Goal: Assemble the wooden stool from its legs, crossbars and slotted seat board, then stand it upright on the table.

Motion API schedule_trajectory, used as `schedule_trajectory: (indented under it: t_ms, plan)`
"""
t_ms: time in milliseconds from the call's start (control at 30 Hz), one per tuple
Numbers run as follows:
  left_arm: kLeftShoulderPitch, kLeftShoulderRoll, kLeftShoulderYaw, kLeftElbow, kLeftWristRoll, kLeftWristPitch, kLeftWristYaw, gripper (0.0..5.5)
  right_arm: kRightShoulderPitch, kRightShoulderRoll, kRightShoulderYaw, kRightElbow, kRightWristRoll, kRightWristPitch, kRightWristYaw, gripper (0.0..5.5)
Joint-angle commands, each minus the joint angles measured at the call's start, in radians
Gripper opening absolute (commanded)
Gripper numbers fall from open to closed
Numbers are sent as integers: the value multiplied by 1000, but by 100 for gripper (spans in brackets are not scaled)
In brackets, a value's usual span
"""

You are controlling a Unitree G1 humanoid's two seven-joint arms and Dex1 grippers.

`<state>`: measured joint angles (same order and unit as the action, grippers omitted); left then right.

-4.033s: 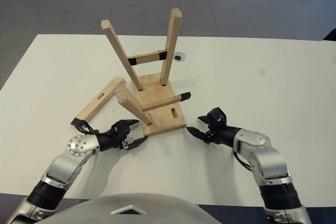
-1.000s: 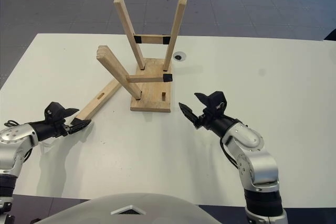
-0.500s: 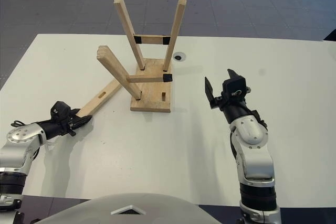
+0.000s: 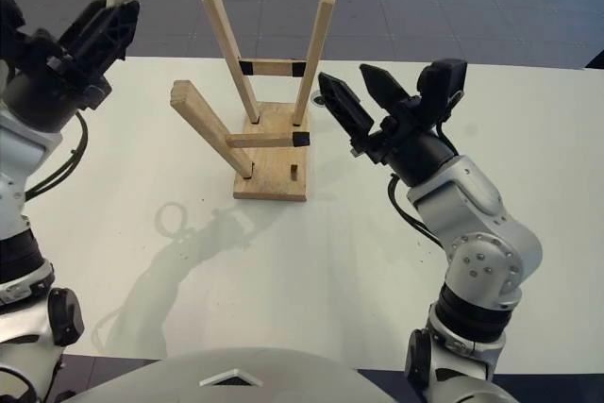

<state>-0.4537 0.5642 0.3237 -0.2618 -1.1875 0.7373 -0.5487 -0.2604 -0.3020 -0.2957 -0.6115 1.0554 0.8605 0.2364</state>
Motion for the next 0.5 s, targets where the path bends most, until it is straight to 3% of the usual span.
schedule_trajectory:
  t_ms: [33, 100, 167, 500]
  plan:
    - [-116, 83, -1, -50, -374, 185, 63, 205, -98, -75, -25, 42, 320, 70, -32, 491]
    - [-122, 130, -27, -74, -510, 252, 46, 205, -116, -104, -6, 64, 456, 72, -41, 533]
    - [-100, 156, -61, -105, -536, 296, 13, 205, -122, -132, 17, 75, 572, 75, -38, 536]
    - [-2, 164, -136, -143, -392, 291, -82, 205, -171, -203, 121, 65, 780, 2, -81, 536]
